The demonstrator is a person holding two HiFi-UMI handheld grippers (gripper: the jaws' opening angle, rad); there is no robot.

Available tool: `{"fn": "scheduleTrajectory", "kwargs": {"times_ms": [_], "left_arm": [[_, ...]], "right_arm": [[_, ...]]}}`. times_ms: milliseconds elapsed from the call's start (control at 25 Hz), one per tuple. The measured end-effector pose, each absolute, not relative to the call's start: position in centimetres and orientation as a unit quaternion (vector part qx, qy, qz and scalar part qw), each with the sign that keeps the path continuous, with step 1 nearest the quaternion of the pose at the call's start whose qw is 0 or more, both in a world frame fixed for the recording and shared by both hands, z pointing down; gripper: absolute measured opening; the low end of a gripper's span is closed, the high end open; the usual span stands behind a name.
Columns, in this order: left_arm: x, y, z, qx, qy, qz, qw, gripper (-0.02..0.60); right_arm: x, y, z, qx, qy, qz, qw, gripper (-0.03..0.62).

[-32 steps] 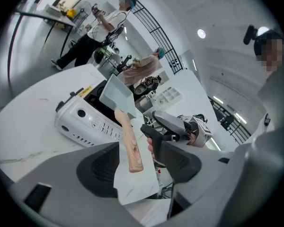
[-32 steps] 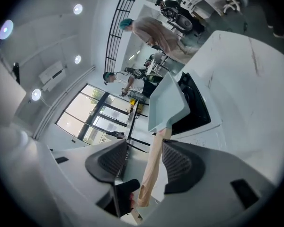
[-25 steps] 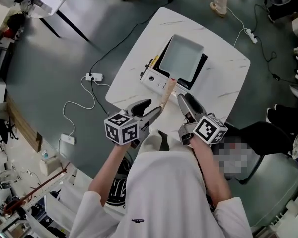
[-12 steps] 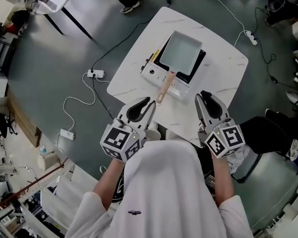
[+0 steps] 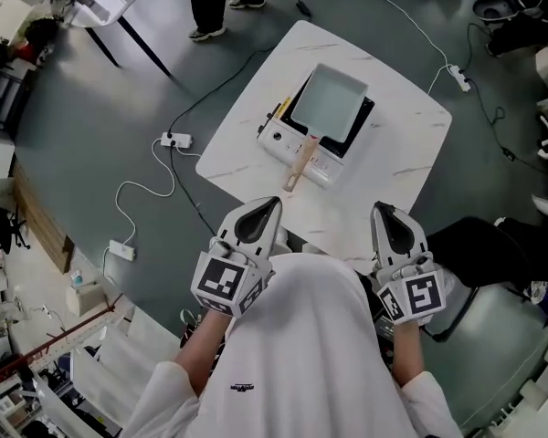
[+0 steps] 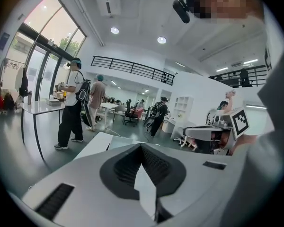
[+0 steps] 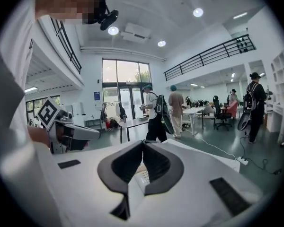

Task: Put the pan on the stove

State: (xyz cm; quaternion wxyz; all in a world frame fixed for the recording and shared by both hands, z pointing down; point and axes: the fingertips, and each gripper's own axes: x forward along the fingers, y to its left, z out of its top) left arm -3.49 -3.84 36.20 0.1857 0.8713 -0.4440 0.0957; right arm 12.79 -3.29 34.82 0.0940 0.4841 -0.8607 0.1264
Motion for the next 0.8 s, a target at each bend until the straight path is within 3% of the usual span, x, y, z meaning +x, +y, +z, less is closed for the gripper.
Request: {"fn": "scheduleTrajectory", "kwargs": {"times_ms": [280, 800], "left_arm": [[-1.7, -3.3, 36.6, 0.874, -0.438, 0.087, 0.193, 0.002], [-1.6, -3.5, 37.8, 0.870, -0.436, 0.095, 0.208, 0.002]], "right_arm": [[11.4, -3.5, 35.4, 0.483, -0.861, 0.147, 0.063, 0.005], [10.4, -3.5, 38.0, 0.461, -0.869, 0.150, 0.101, 0.006]]}}
